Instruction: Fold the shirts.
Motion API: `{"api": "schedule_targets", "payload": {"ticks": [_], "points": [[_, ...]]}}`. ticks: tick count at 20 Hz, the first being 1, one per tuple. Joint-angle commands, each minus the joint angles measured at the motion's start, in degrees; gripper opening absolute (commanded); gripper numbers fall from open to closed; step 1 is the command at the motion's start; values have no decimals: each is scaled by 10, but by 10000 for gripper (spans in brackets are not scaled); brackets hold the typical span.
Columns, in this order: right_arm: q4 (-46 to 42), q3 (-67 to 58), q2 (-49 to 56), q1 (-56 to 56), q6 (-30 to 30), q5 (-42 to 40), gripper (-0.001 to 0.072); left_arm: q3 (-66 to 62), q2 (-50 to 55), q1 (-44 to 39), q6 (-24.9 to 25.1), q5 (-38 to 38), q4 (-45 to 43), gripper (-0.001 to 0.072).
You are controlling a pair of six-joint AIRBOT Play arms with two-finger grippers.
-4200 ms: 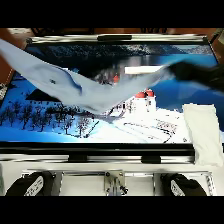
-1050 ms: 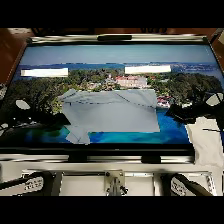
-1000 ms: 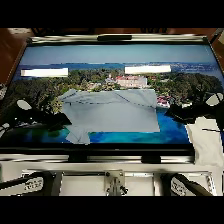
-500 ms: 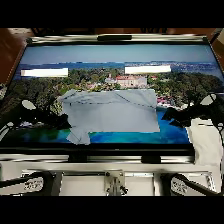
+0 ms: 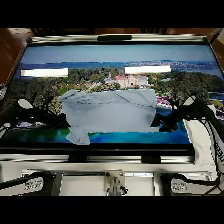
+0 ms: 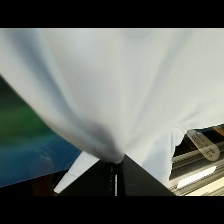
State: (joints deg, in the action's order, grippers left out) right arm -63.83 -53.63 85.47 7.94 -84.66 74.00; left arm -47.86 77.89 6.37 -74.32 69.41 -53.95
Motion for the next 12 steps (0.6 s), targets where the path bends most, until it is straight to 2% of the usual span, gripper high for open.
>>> {"api": "schedule_targets", "payload": {"ticks": [1, 2, 3, 4, 7, 9, 11, 12], "points": [[-1, 1, 12, -39, -22, -75, 569, -1, -7, 0, 12, 7, 0, 32], [-2, 1, 12, -47, -27, -90, 405, -1, -10, 0, 17, 7, 0, 31], [-1, 1, 11, -52, -35, -100, 183, -2, -13, 0, 17, 7, 0, 31], [0, 0, 11, -55, -40, -103, 67, -7, -15, 0, 19, 8, 0, 31], [4, -6, -12, -57, -27, -97, 64, -56, -24, 0, 37, 32, -7, 30], [4, -28, -65, -56, -3, -99, 64, -129, -46, 0, 38, 57, -27, 29], [4, -79, -143, -56, 48, -102, 64, -235, -87, 0, 51, 69, -34, 30], [4, -119, -190, -56, 79, -104, 64, -294, -115, -1, 85, 66, -34, 30]]}}
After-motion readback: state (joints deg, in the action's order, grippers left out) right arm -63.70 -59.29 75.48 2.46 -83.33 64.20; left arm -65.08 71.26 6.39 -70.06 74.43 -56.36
